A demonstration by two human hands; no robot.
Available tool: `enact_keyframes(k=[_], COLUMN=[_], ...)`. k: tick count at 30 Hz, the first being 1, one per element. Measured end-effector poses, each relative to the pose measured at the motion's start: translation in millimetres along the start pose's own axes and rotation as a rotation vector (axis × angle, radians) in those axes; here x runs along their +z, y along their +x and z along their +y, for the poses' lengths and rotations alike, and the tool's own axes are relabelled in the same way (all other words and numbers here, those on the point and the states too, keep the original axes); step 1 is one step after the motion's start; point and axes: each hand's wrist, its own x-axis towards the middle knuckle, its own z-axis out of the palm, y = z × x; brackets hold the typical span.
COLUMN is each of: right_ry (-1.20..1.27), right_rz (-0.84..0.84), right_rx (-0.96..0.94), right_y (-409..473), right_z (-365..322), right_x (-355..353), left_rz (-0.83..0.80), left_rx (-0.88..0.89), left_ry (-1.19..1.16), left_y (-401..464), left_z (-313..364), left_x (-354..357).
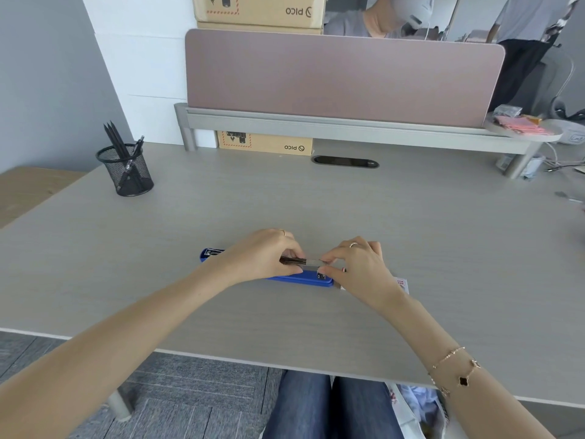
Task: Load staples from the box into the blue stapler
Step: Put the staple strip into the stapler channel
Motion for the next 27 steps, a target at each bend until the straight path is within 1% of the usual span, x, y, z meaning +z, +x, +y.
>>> enact_keyframes(k=[5,10,13,19,27], right_ry=[0.094,0.126,0.1,-0.001,0.034], right_rz=[-0.029,-0.04,-0.049,-0.058,-0.086], right_rx=[0.055,0.086,0.084,0.061,0.061], right_y=[-0.7,-2.4,-5.0,-10.2,-8.2], right_z=[-1.5,0.9,2.6,3.8,8.8], right_x=[-1.2,-0.6,2.0,3.4,4.2], left_rz=[-0.032,-0.087,-0.097,-0.072,-0.067], left_rx=[-0.023,-0.075,-0.089,-0.167,-0.276], left_ry=[-0.014,-0.045,-0.019,-0.065,-0.147], left_y=[-10.4,-26.9,-35.6,-50.1,-64.0], left_z=[-17.4,-39.7,-52.3,-73.5,-103.8], left_x=[-7.4,-18.1,-19.1,-25.2,-39.1])
